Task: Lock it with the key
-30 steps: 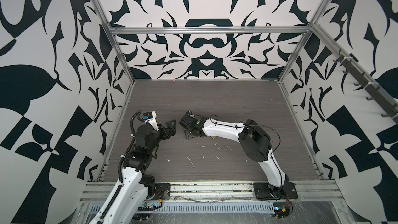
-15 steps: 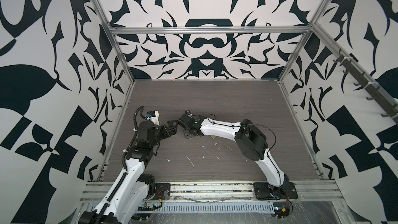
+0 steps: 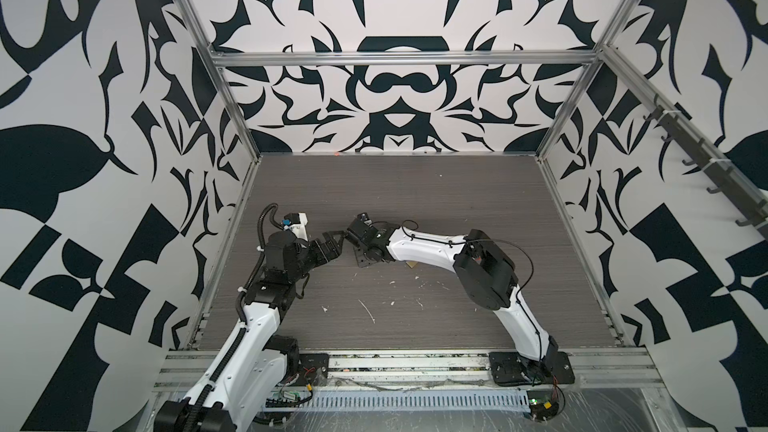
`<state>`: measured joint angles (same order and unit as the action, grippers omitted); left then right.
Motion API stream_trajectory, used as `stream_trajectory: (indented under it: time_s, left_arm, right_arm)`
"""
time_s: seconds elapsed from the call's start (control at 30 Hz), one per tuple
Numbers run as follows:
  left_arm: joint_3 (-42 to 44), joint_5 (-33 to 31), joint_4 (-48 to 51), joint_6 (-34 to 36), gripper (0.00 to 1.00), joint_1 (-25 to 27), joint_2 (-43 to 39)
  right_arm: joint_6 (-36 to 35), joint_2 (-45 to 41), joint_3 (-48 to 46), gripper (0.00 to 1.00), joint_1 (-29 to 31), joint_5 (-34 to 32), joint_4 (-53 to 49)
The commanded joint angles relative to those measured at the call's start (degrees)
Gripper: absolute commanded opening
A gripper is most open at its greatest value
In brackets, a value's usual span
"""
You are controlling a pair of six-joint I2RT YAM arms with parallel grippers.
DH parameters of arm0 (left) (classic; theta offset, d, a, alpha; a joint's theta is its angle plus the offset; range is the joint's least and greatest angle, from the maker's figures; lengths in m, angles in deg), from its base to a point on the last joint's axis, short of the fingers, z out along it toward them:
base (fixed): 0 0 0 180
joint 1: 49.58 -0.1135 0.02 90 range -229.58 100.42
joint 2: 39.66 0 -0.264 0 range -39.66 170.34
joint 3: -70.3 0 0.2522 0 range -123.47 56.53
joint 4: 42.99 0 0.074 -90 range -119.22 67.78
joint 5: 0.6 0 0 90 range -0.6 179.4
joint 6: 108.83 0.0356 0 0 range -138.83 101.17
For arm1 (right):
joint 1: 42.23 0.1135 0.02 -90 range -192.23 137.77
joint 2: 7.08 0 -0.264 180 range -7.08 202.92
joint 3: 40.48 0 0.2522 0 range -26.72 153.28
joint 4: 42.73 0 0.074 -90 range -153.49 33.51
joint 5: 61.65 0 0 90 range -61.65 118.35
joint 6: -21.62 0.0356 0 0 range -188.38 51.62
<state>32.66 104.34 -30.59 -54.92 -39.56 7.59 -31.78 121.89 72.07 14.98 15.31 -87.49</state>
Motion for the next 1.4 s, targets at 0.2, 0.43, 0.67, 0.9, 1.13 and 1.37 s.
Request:
stream_trajectory:
  time_s: [0.2,0.43,0.67,0.9,1.13,1.37]
  left_arm:
    - [-0.6,2.8,-3.5,-0.9,1.0,-0.1,1.6]
    - [-0.9,3.2,-3.5,-1.0,0.99,-0.2,2.6]
    - [-5.6,0.6,4.2,-0.6,0.94,-0.2,10.4]
    - [-9.8,12.2,1.4,-0.6,0.9,-0.2,23.2]
    - [-12.0,20.1,-3.5,-1.1,0.86,1.8,30.2]
    - [-15.7,20.3,-2.6,-0.8,0.78,5.2,35.3]
  right_arm:
    - [-1.3,0.5,-0.5,0.48,-0.4,3.8,-1.3]
    - [-3.2,-0.5,-1.9,0.43,-0.6,3.9,-2.1]
    - [-8.8,-10.7,-16.6,0.28,-3.6,7.8,9.1]
    - [-21.8,-21.1,-27.8,0.26,-6.6,15.1,17.7]
    - [-30.4,-25.9,-31.1,0.26,-6.6,17.8,19.3]
    - [-31.7,-28.1,-30.9,0.27,-6.5,21.2,19.5]
